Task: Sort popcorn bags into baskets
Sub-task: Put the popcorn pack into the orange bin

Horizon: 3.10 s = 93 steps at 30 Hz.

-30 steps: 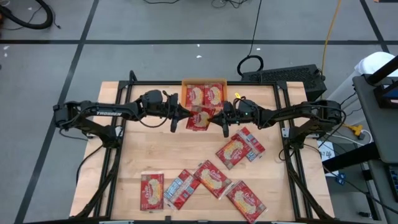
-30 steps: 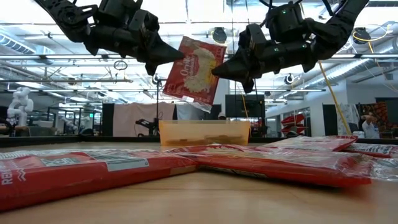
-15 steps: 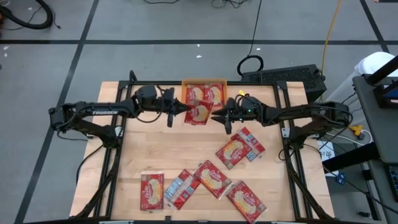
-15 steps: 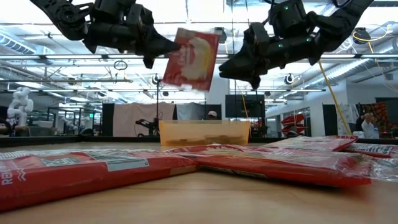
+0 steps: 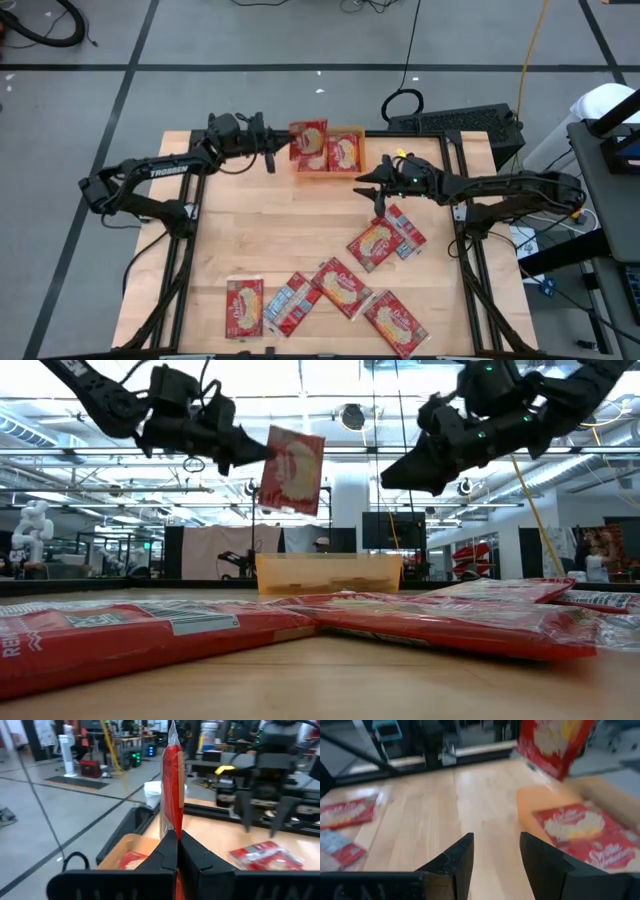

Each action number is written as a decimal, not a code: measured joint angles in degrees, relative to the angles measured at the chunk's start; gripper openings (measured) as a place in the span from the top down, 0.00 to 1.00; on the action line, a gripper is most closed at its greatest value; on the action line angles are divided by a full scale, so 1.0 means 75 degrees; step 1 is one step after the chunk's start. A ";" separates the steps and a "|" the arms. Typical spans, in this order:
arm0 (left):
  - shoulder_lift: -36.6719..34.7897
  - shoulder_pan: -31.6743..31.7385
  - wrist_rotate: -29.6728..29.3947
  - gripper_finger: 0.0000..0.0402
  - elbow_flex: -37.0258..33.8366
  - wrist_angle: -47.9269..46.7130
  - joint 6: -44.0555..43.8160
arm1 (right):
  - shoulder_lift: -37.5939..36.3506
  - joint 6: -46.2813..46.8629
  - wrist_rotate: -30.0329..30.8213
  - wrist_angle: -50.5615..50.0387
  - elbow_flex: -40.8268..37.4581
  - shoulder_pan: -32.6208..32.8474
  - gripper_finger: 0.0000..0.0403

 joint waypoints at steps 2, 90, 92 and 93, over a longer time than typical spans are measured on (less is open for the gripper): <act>0.0253 0.0130 0.0007 1.00 0.0000 0.0058 -0.0160 | -0.0025 0.0021 0.0000 0.0675 -0.0357 0.0000 0.63; 0.1476 -0.4622 -0.3610 0.72 0.0000 -0.0714 -0.0872 | -0.1054 0.4892 0.0977 -0.6085 -0.0182 0.2241 0.63; 0.1476 -0.4746 -0.3742 0.72 0.0000 -0.0778 -0.0881 | -0.1251 0.5353 0.1107 -0.6442 -0.0145 0.2264 0.63; 0.1476 -0.4794 -0.3787 0.72 0.0000 -0.0748 -0.0883 | -0.1344 0.5454 0.1145 -0.6553 -0.0145 0.2255 0.63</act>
